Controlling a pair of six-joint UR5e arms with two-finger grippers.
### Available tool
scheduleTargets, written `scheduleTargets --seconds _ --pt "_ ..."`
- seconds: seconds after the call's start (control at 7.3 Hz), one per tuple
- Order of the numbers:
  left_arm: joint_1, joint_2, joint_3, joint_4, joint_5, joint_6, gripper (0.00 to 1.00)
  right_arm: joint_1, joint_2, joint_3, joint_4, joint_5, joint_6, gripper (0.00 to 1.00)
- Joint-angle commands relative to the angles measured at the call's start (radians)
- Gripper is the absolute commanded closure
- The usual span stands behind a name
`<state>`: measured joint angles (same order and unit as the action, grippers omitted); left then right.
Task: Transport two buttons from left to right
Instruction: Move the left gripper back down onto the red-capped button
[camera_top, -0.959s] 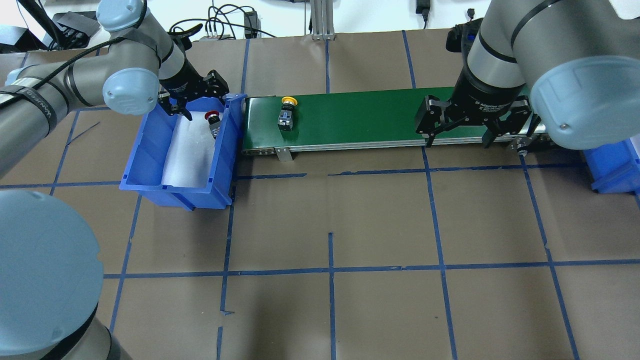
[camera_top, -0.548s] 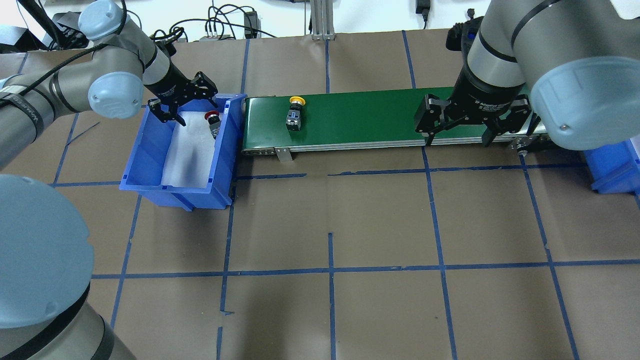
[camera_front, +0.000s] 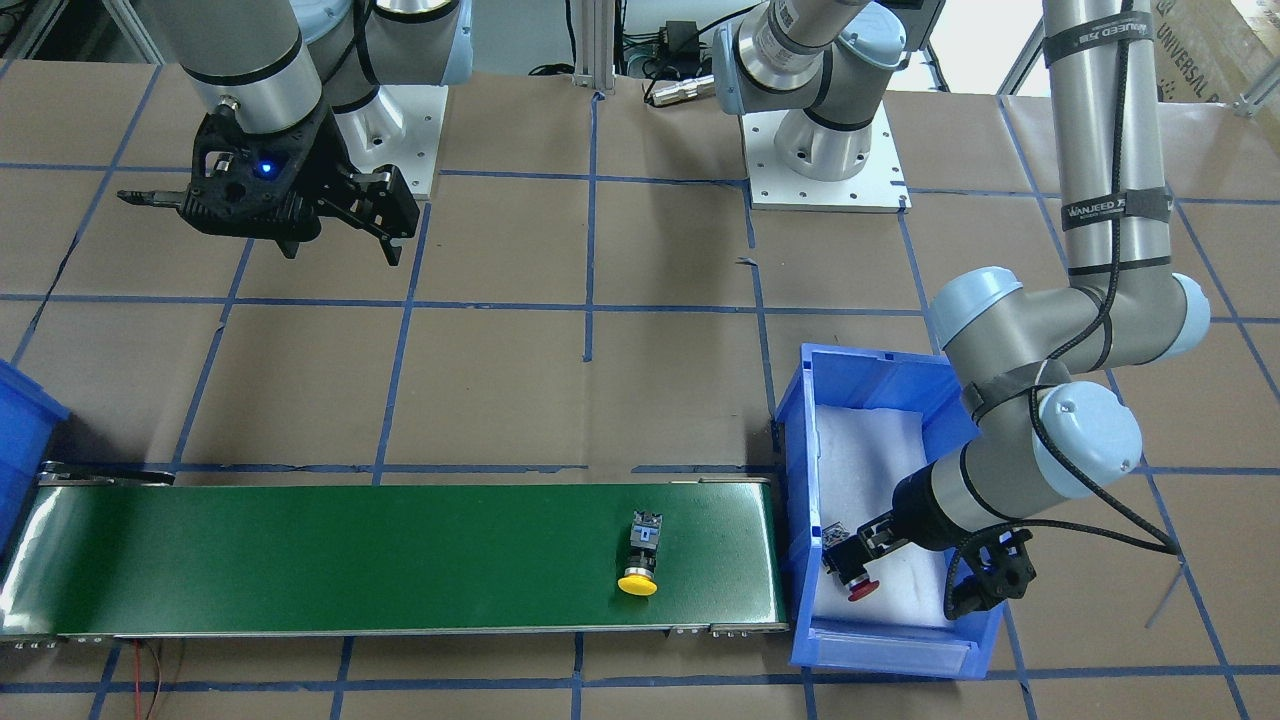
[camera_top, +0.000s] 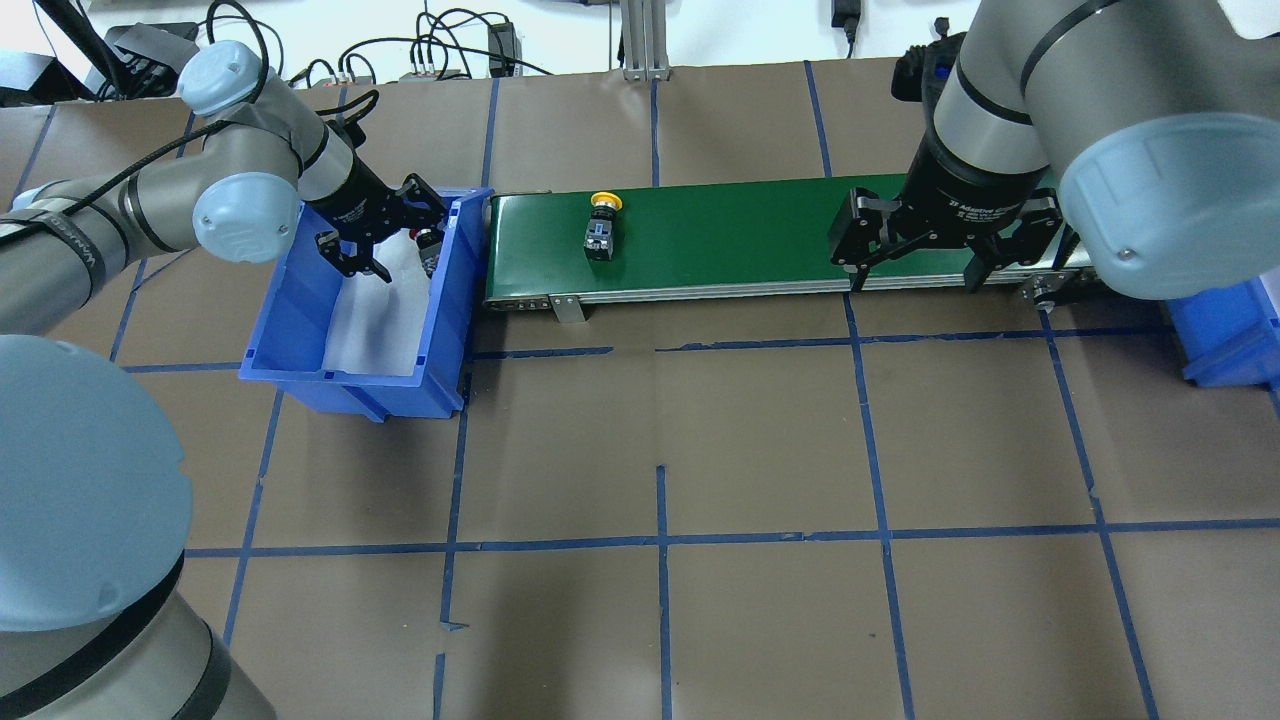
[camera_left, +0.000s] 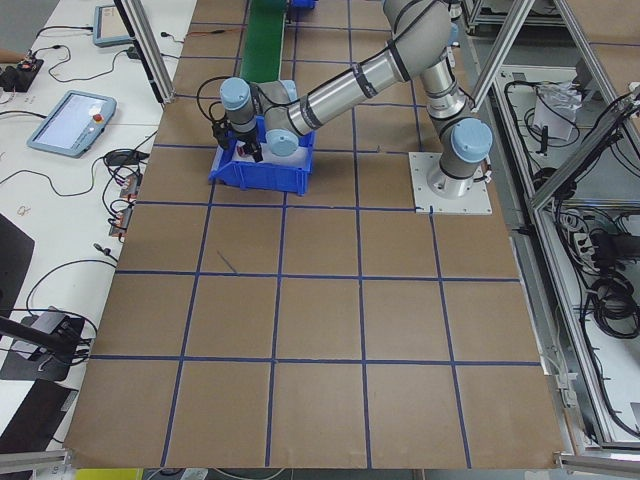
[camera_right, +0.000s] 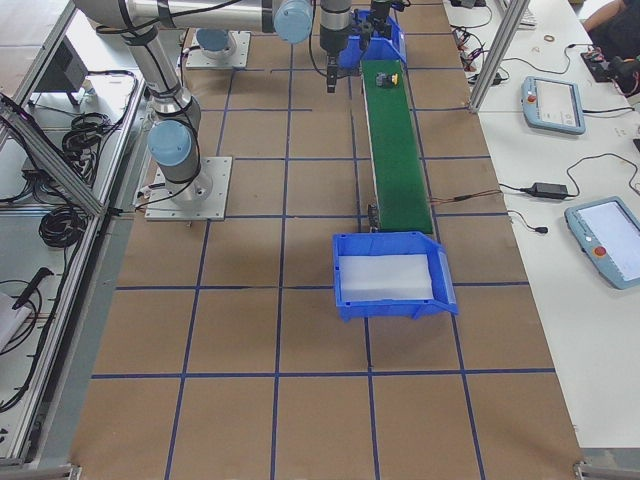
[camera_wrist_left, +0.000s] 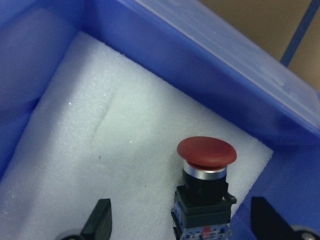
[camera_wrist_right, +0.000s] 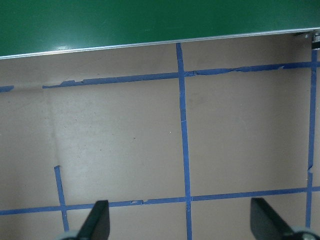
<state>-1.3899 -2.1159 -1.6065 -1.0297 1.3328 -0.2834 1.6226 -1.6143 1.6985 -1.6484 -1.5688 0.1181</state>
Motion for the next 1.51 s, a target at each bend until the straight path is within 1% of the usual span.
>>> scheduleTargets --seconds 0.0,0.14,0.27,0.41,0.55,0.68,0.82,0.96,1.1,1.23,1.37 --pt "0.0 -0.001 -0.015 0.016 -0.021 0.0 0.07 0.0 0.005 0.001 -0.002 0.003 0.0 0.0" --pt "0.0 -0.003 -0.015 0.017 -0.021 0.003 0.31 -0.001 0.004 0.0 -0.002 0.003 0.0 0.0" --pt "0.0 -0.006 -0.016 0.02 -0.021 0.006 0.57 -0.001 0.004 0.0 -0.002 0.003 0.0 0.0" --pt "0.0 -0.016 -0.015 0.049 -0.024 0.009 0.67 -0.001 0.004 0.0 -0.001 0.001 -0.002 0.0" --pt "0.0 -0.018 -0.013 0.06 -0.021 0.012 0.74 -0.001 0.002 0.0 -0.001 0.001 0.0 0.0" --pt "0.0 -0.013 -0.004 0.06 -0.014 0.073 0.79 -0.001 0.002 -0.002 -0.001 0.001 0.0 0.0" --pt "0.005 0.014 0.0 0.056 -0.007 0.132 0.79 -0.001 0.002 -0.002 -0.001 0.001 0.0 0.0" --pt "0.014 0.063 0.005 0.047 -0.007 0.136 0.79 -0.001 0.002 -0.002 -0.001 0.001 -0.002 0.0" --pt "0.023 0.117 0.007 -0.008 0.0 0.135 0.79 -0.001 0.002 -0.002 -0.002 0.003 -0.002 0.0" --pt "0.02 0.161 0.01 -0.05 0.097 0.132 0.79 -0.001 0.001 -0.002 -0.001 0.001 0.0 0.0" --pt "-0.015 0.187 0.037 -0.09 0.1 0.13 0.79 -0.001 0.001 0.001 -0.001 0.003 0.0 0.0"
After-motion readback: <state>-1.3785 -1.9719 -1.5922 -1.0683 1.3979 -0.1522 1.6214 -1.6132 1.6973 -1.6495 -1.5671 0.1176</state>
